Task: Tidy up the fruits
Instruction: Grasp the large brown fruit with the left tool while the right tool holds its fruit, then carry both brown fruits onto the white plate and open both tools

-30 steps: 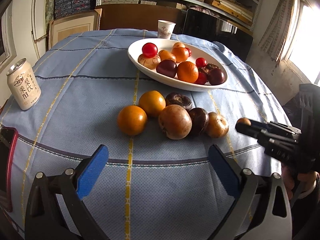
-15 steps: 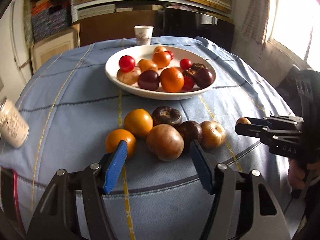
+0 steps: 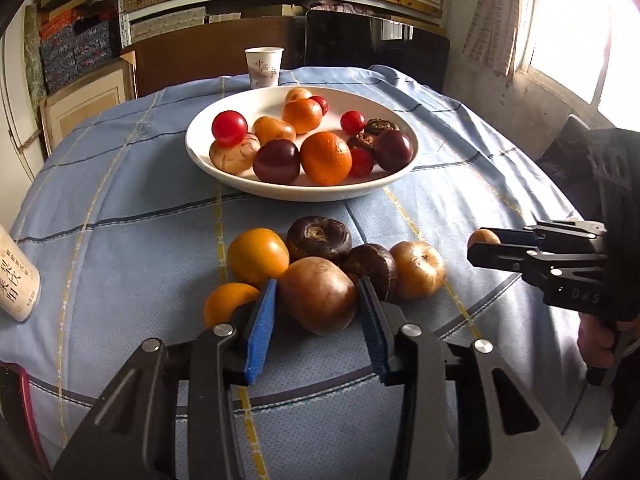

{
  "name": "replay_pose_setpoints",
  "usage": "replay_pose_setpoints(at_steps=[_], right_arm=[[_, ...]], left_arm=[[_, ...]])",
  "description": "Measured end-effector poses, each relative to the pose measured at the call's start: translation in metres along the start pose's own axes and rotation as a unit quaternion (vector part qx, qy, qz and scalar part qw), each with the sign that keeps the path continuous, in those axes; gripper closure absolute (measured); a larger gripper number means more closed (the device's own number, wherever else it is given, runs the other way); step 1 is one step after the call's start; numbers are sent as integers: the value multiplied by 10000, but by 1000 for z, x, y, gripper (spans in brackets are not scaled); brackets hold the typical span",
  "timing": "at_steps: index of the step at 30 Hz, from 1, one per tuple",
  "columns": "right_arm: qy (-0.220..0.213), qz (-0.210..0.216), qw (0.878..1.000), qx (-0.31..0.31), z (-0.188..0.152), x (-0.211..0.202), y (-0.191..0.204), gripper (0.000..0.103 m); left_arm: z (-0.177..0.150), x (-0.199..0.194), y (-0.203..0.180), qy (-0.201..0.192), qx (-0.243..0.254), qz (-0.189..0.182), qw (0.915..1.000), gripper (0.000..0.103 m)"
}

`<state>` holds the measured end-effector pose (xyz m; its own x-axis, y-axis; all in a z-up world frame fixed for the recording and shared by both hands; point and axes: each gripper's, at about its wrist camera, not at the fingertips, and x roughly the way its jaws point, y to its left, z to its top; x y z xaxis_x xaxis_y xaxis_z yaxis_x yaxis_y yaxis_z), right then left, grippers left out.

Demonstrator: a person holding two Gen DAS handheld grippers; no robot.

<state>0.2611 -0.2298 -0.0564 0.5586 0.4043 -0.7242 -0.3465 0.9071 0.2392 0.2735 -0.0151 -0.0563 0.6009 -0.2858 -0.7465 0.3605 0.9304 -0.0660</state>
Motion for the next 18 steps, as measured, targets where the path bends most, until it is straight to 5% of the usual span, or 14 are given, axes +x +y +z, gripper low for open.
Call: replay_pose_setpoints(at_steps=[9, 18], right_arm=[[7, -41, 9999, -108, -2, 1, 4, 76], [-274, -54, 9987, -432, -2, -8, 13, 76]], left_arm=[[-2, 8, -9, 76, 162, 281, 9994, 61], [-5, -15, -3, -137, -146, 66, 9998, 62]])
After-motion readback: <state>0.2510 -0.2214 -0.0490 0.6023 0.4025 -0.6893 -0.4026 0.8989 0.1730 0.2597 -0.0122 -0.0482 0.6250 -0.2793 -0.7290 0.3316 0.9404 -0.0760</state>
